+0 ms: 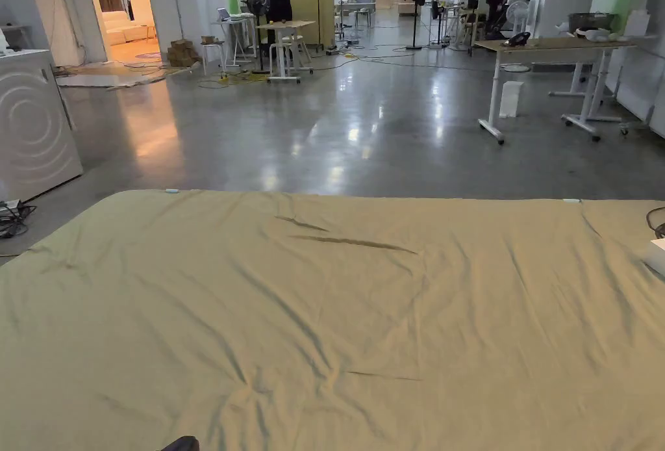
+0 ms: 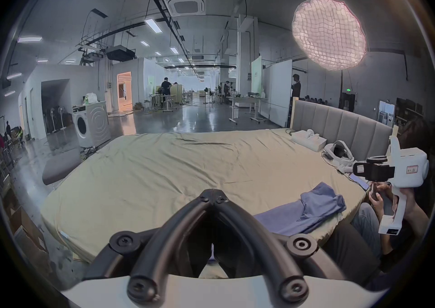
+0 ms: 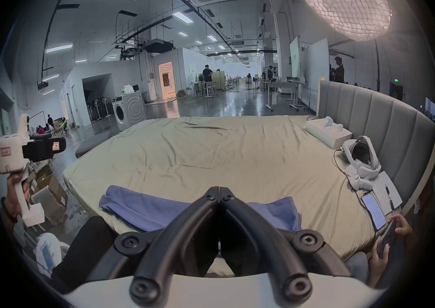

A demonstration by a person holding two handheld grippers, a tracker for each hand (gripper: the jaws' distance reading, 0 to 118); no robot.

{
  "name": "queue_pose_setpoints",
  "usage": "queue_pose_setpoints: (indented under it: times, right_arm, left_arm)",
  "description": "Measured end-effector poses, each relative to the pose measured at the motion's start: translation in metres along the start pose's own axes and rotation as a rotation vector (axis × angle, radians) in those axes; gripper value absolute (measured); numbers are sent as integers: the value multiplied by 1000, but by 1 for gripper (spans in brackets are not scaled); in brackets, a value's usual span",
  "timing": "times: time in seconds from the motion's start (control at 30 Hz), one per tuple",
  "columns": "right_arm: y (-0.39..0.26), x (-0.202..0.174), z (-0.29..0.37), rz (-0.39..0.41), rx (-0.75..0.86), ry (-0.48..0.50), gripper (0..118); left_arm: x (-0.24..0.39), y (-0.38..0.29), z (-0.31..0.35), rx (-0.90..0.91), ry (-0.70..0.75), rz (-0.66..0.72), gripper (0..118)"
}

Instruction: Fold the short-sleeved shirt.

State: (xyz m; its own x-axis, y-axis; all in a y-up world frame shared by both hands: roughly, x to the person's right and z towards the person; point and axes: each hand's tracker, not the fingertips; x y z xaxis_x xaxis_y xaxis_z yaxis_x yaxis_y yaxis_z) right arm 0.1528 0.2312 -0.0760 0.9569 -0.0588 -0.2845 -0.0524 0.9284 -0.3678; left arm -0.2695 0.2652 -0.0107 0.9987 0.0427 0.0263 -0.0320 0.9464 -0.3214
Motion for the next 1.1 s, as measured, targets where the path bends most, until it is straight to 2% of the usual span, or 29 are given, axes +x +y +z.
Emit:
queue_pose_setpoints:
  times: [0.13,0.23,0.27,0.37,0.47,0.6,0.67,0.7,0.8,0.83,0.93,1.03,1.1]
  right_arm:
    - [3,2,0,-5,10,-3,0]
    - [3,2,0,-4,4,-5,0]
    - [2,3,0,-9,-1,-2,0]
    - [-3,4,1,-20,-19,5,0]
    - [-8,5,-1,-22,-43,-2,0]
    - [-13,7,-6,-36,-69,-14,0]
    - [-14,8,-9,-55,-79,-12,0]
    - [-15,8,-12,-63,-85,-9,0]
    - [-16,7,-18,-61,-108,-17,0]
    - [-17,7,-19,-57,-118,-20,0]
    - [-22,8,-22,-52,-146,-28,0]
    - [-26,9,-25,-50,-175,-35,0]
    - [-28,10,-27,-53,-190,-34,0]
  left_arm:
    - [-8,-4,-4,-19,2,28,1]
    - [-30,-10,-9,-27,-79,210,1]
    - [-36,-14,-12,-18,-57,226,1]
    - [-50,-22,-20,-72,-10,191,1]
    - [-69,-35,-32,-127,-44,252,1]
    - [-87,-52,-55,-221,-1,168,1]
    - [-102,-64,-73,-261,-2,211,3]
    - [-114,-73,-87,-306,-18,249,9]
    - [-143,-96,-120,-371,-60,325,78]
    - [-151,-103,-132,-411,-107,376,89]
    - [-173,-126,-158,-471,-204,529,89]
    - [-187,-147,-181,-521,-176,648,89]
    - [-192,-161,-194,-523,-248,742,89]
